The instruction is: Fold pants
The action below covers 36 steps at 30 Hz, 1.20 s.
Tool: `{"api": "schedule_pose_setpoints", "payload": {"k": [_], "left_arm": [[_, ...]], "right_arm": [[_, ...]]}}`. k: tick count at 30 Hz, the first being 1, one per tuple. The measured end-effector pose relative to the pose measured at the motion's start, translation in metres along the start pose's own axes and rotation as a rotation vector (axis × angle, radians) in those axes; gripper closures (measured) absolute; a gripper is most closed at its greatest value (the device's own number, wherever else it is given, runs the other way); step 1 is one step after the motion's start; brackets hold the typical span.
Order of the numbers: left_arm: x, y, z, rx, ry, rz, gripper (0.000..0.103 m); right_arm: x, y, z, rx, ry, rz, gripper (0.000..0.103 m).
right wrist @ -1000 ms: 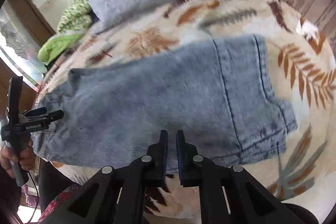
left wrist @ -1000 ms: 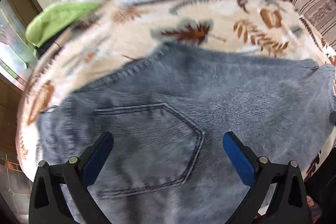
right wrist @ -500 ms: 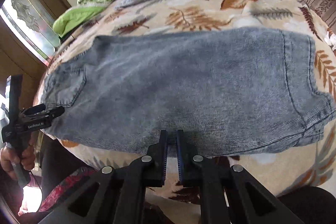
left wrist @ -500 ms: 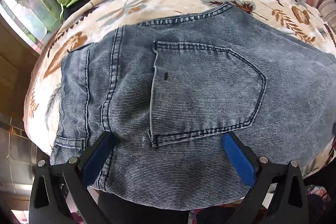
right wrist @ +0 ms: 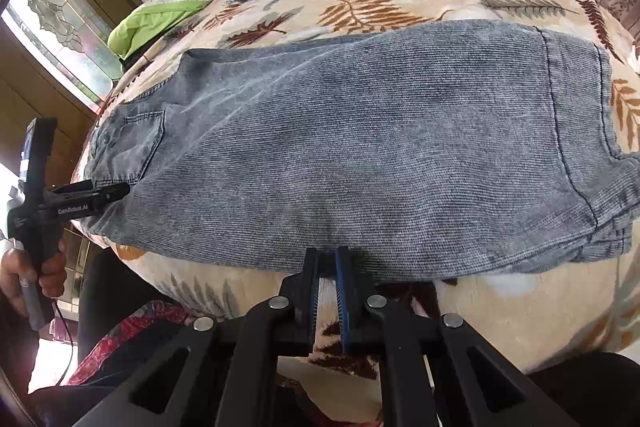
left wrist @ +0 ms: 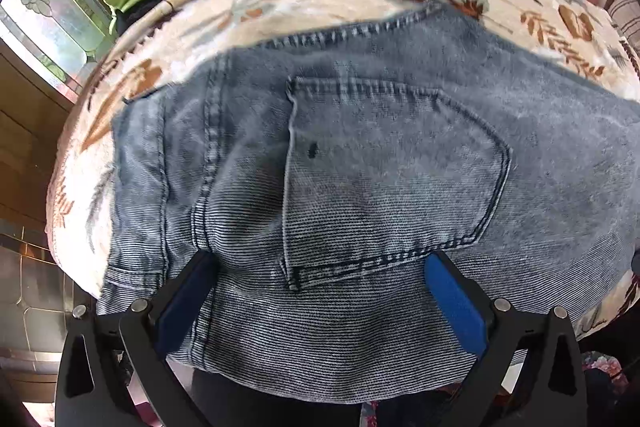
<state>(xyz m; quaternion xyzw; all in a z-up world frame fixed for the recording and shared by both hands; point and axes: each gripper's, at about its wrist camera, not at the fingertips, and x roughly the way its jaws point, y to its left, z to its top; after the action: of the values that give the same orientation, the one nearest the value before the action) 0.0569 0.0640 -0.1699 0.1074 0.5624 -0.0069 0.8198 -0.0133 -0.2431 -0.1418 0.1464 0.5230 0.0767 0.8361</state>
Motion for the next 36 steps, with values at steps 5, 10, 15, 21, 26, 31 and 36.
{"api": "schedule_pose_setpoints", "payload": {"k": [5,10,15,21,26,31,36], "left_arm": [[-0.036,-0.003,0.006,0.007,-0.124,-0.020,0.000],[-0.081,-0.018,0.009,0.057,-0.287,-0.079,0.000],[-0.118,-0.035,-0.002,0.123,-0.435,-0.131,0.000],[-0.123,-0.042,-0.012,0.179,-0.480,-0.143,0.000],[-0.112,-0.038,-0.023,0.193,-0.461,-0.131,0.000],[-0.090,-0.033,-0.031,0.181,-0.392,-0.150,0.000],[-0.076,-0.027,-0.038,0.169,-0.353,-0.147,0.000]], "right_arm": [[-0.027,-0.002,0.005,0.009,-0.047,0.005,0.093],[-0.077,0.004,0.021,0.009,-0.222,0.065,0.093],[-0.134,0.028,0.038,-0.029,-0.446,0.132,0.090],[-0.150,0.038,0.052,0.078,-0.590,0.179,0.006],[-0.117,0.050,0.063,0.063,-0.484,0.116,0.006],[-0.071,0.063,0.066,0.006,-0.322,0.071,0.008],[-0.026,0.079,0.076,-0.063,-0.160,0.065,0.028]]}}
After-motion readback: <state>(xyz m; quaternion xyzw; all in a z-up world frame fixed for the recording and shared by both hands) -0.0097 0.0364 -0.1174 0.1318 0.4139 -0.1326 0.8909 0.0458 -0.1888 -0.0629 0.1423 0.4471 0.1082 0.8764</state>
